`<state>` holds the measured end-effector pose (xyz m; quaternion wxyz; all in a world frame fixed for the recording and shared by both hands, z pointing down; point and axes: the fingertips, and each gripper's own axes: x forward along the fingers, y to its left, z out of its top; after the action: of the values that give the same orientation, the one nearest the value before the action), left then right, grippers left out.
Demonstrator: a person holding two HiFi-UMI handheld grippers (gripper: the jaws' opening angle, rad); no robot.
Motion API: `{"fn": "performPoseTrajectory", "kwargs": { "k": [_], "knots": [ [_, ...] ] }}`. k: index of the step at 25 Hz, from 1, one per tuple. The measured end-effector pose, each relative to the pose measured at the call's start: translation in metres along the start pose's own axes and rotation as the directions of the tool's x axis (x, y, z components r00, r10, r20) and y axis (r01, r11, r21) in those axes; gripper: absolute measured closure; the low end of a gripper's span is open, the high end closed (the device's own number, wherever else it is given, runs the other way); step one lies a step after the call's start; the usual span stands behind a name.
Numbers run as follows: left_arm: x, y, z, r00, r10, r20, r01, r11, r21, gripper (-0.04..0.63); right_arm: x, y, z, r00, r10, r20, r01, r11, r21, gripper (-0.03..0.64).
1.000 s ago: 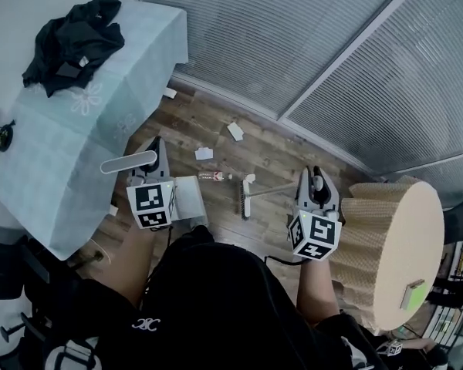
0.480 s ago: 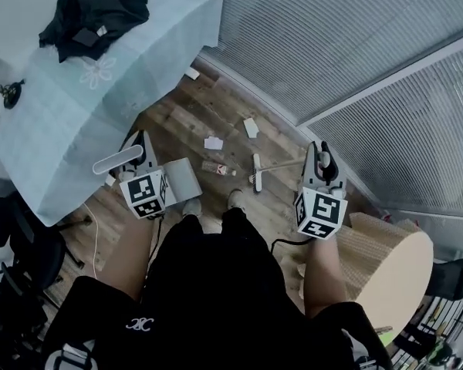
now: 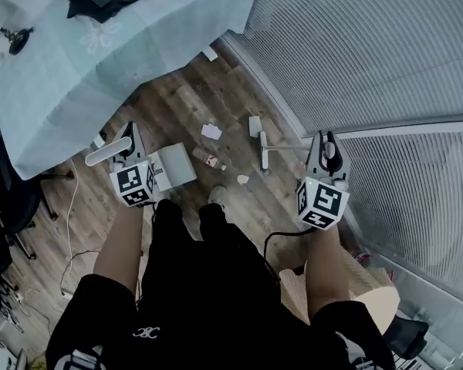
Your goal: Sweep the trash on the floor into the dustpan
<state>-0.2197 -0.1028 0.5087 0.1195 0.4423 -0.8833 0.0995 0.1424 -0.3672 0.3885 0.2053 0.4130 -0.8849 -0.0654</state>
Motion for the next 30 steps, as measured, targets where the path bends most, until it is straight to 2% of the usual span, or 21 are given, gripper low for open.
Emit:
{"fn": "performPoseTrajectory", "kwargs": {
  "k": [3,7,11,14,21,27,30],
  "knots": [
    [-0.001,0.000,-0.014,0.997,0.070,-0.021,-0.070,0.997,-0.028,0.598,0.031,-0.007,-0.004,0.999,0.028,0.032,-0.027,0.999,-0.047,0.523],
    [0.000,-0.006,-0.031,0.992,0.114,-0.048,-0.116,0.992,-0.049,0.598,0.063,0.000,-0.014,0.997,0.079,0.027,-0.075,0.990,-0.121,0.522],
    [-0.001,-0.006,-0.046,0.988,0.138,-0.063,-0.143,0.988,-0.066,0.598,0.082,0.034,-0.029,0.990,0.139,0.024,-0.133,0.974,-0.184,0.522],
    [-0.001,-0.009,-0.053,0.990,0.128,-0.066,-0.132,0.989,-0.064,0.598,0.088,0.067,-0.031,0.982,0.187,0.008,-0.181,0.962,-0.204,0.526],
    [-0.003,-0.008,-0.068,0.990,0.106,-0.087,-0.113,0.991,-0.076,0.598,0.069,0.125,-0.036,0.956,0.288,-0.056,-0.293,0.944,-0.153,0.531],
    [-0.003,0.004,-0.078,0.991,0.079,-0.107,-0.090,0.991,-0.101,0.598,0.049,0.170,-0.023,0.925,0.368,-0.094,-0.373,0.926,-0.050,0.531],
    [-0.005,0.004,-0.080,0.992,0.058,-0.109,-0.069,0.993,-0.096,0.597,0.033,0.196,-0.013,0.898,0.429,-0.099,-0.435,0.899,-0.052,0.531]
  ]
}}
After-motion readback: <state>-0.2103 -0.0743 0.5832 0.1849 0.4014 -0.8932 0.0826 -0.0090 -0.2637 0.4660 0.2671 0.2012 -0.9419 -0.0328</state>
